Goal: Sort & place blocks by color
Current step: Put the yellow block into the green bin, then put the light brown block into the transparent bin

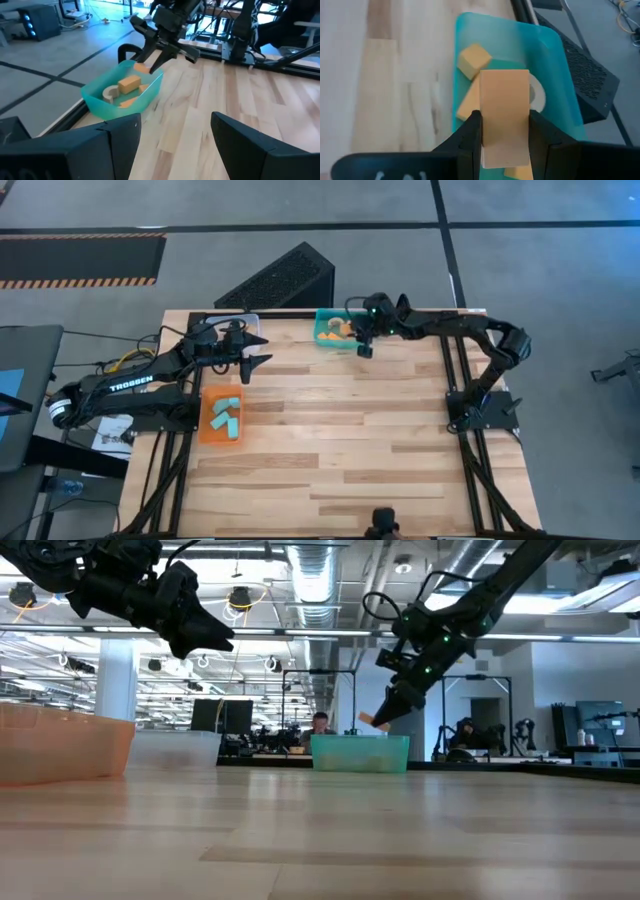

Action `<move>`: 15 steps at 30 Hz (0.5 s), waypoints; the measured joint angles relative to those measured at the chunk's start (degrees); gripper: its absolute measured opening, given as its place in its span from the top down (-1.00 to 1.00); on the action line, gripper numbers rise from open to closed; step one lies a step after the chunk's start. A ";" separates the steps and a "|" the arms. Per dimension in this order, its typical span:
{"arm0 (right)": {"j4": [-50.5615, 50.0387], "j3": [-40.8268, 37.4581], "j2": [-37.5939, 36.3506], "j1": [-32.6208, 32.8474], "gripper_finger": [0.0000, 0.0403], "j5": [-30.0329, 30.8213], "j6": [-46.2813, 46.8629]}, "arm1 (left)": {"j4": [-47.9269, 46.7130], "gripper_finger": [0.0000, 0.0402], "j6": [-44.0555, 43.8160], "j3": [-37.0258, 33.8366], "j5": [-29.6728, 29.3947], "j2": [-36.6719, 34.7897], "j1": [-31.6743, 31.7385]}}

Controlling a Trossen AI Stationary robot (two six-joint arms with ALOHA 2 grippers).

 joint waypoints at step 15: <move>-0.29 0.04 0.37 -1.87 -0.14 6.78 -0.11 | 0.54 -0.12 0.66 0.00 -3.13 0.00 0.02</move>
